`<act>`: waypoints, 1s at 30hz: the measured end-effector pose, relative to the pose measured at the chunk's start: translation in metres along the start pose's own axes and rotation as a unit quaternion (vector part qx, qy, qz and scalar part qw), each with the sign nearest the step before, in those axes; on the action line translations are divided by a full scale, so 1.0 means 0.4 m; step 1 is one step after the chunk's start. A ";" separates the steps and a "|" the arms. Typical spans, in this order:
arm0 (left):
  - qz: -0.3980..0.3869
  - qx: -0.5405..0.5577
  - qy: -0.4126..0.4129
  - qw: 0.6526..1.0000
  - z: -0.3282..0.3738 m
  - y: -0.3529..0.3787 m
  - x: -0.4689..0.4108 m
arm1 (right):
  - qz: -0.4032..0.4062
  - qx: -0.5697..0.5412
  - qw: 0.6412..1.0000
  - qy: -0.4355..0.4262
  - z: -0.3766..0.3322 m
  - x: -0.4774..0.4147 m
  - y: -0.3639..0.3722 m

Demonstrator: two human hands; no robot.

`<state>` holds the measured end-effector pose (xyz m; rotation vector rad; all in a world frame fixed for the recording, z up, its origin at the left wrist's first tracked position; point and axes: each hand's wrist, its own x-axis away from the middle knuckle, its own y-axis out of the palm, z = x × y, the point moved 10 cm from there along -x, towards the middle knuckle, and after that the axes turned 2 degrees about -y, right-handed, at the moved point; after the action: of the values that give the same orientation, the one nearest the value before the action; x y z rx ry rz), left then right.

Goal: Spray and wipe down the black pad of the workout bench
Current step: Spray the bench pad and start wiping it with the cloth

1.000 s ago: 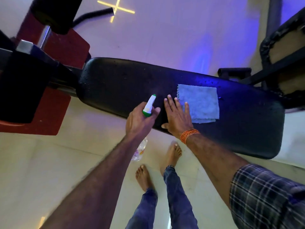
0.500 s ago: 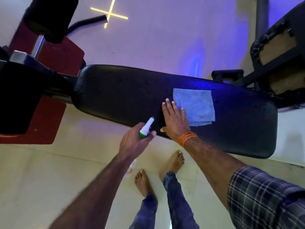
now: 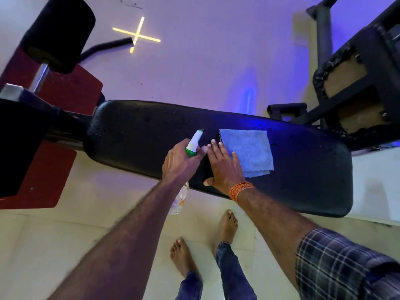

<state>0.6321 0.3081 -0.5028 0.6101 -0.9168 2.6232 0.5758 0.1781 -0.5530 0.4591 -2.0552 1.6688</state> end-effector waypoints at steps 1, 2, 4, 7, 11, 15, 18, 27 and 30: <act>0.008 0.022 0.008 1.000 0.007 -0.001 0.003 | 0.002 -0.005 1.000 -0.006 0.000 0.002 -0.003; 0.015 0.049 0.019 0.999 0.016 -0.001 0.009 | 0.005 -0.019 1.000 -0.013 0.001 0.005 -0.009; 0.023 0.103 0.049 0.993 0.036 -0.004 0.025 | 0.051 -0.083 0.995 -0.033 0.005 0.020 -0.039; 0.028 0.189 0.072 0.979 0.080 0.001 0.050 | 0.227 -0.193 0.954 0.017 0.106 0.074 -0.130; 0.041 0.219 0.082 0.972 0.135 0.029 0.051 | 0.305 -0.276 0.867 0.280 0.378 0.136 -0.138; 0.052 0.224 0.074 0.970 0.181 0.061 0.037 | 0.177 -0.387 0.821 0.380 0.492 0.099 -0.056; 0.058 0.255 0.067 0.963 0.216 0.088 0.033 | 0.172 -0.459 0.805 0.334 0.496 0.063 -0.052; 0.046 0.240 0.081 0.966 0.335 0.214 0.026 | 0.280 -0.598 0.734 0.159 0.624 0.231 -0.194; 0.031 0.213 0.070 0.974 0.333 0.273 0.028 | 0.282 -0.598 0.735 0.150 0.661 0.284 -0.216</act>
<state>0.6170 0.1417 -0.4599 0.4892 -0.3343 2.8954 0.4893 -0.0958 -0.4644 -0.8731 -2.5716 0.2440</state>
